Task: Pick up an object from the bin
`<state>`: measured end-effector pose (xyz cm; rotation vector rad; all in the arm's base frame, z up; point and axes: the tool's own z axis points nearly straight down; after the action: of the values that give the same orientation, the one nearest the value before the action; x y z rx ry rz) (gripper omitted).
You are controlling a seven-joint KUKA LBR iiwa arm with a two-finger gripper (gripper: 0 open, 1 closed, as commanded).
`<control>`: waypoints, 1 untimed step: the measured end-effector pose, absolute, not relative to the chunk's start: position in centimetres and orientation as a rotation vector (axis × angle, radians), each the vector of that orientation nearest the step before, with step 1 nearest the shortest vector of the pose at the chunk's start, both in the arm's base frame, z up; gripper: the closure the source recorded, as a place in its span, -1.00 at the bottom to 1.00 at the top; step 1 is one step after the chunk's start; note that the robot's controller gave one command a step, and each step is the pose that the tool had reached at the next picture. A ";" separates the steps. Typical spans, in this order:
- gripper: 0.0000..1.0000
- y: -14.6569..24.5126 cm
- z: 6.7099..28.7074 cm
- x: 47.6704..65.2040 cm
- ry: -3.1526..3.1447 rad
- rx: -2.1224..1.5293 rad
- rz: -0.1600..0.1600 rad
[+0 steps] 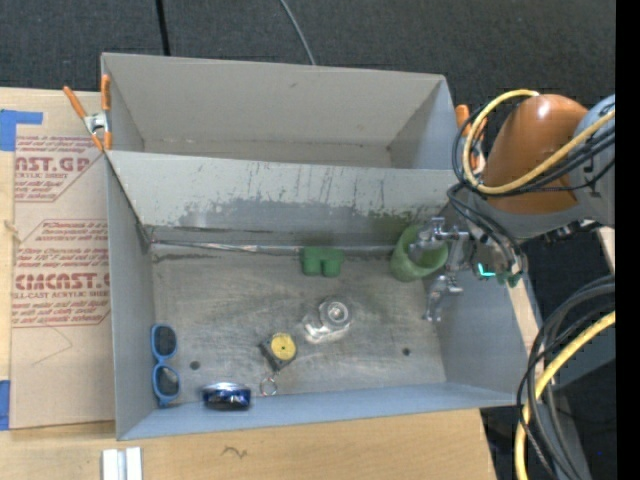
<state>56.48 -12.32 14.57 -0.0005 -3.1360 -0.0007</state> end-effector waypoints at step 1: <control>-1.00 -6.7 11.6 53.3 -3.128 0.256 -0.004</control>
Offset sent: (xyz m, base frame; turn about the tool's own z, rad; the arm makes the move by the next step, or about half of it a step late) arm -0.0306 0.0540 -0.0280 -0.1610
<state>53.35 -6.67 11.60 0.2557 -3.1284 -0.0043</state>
